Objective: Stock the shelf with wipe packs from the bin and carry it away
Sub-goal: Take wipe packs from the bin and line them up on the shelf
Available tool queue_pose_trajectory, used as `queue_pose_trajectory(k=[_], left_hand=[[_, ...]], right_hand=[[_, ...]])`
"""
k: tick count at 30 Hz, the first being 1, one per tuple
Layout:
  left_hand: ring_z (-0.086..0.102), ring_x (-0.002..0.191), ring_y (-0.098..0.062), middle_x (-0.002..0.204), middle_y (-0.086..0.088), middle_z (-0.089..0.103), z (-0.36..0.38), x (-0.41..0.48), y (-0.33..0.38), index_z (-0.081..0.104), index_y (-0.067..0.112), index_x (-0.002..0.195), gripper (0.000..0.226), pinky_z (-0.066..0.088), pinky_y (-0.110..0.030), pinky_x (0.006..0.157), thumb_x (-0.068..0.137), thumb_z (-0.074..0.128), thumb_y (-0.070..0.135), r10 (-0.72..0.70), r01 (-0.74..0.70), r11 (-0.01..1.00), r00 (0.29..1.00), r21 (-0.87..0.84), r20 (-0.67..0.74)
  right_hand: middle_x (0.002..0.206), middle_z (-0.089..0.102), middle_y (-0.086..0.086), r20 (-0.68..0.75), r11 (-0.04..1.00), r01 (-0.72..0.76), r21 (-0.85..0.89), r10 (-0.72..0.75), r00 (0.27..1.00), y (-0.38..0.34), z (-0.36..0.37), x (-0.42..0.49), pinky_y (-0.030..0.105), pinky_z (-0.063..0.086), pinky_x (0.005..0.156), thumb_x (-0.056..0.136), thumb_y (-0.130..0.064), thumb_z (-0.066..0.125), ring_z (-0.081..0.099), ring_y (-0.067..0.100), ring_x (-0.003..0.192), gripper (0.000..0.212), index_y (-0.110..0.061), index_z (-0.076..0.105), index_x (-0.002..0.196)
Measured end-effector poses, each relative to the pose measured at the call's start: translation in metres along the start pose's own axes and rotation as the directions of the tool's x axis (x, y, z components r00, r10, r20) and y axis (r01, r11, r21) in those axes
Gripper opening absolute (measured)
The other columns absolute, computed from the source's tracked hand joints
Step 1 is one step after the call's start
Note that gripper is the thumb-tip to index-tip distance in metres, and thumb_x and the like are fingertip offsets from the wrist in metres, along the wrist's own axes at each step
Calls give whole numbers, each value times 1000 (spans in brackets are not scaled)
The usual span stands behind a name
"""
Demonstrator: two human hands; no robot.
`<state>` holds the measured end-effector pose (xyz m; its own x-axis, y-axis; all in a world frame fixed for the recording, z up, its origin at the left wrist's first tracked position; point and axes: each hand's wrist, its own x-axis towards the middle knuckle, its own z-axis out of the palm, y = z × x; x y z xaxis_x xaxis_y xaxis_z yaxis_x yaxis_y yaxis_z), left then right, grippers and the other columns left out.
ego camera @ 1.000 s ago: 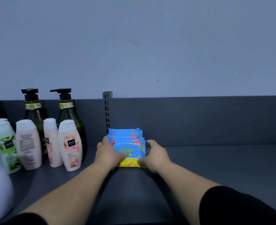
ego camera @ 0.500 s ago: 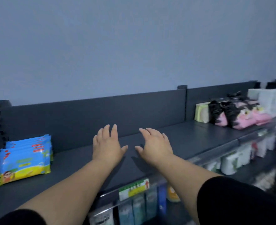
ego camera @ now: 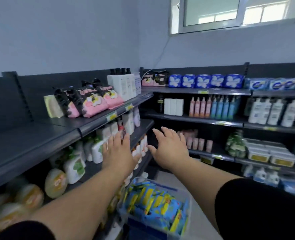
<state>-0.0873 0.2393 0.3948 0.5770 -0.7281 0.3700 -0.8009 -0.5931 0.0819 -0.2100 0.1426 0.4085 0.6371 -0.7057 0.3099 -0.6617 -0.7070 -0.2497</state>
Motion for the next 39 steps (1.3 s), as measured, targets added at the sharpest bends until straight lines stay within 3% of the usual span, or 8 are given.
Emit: queue_pose_trajectory(k=[9,20,29,34,39], left_hand=[[6,145,-26,158,-5,7,113,50,105,11,21,151,79,11,-43,118,91,43,60,193,-180,979,966,-93,172],[9,145,-27,158,-9,10,277,152,67,15,19,151,74,13,-42,117,93,44,53,254,-218,966,897,-137,362],[25,138,-28,151,-9,25,401,156,25,25,17,146,74,25,-41,113,88,49,57,225,-234,971,817,-51,531],[14,143,-29,157,-8,12,460,122,16,16,20,149,75,18,-42,115,91,49,53,118,-101,993,732,-64,672],[5,145,-31,159,-5,-5,499,101,18,12,29,151,70,17,-41,116,94,47,48,100,-31,994,676,-107,730]], right_hand=[[158,18,0,112,954,-292,-69,298,948,146,54,6,50,11,118,94,-55,42,15,23,145,64,-31,21,150],[159,16,1,351,856,-493,-156,515,782,197,194,79,43,22,115,96,-52,39,23,25,142,62,-29,18,150],[155,23,0,572,836,-532,-136,505,646,221,323,78,36,34,108,93,-48,47,34,24,136,63,-28,24,149],[154,25,-2,659,853,-510,-109,446,605,234,391,74,35,37,105,93,-43,50,38,23,133,61,-28,28,148],[152,29,-2,700,877,-471,-94,394,595,243,438,70,35,37,104,92,-40,53,38,24,134,61,-30,28,147]])
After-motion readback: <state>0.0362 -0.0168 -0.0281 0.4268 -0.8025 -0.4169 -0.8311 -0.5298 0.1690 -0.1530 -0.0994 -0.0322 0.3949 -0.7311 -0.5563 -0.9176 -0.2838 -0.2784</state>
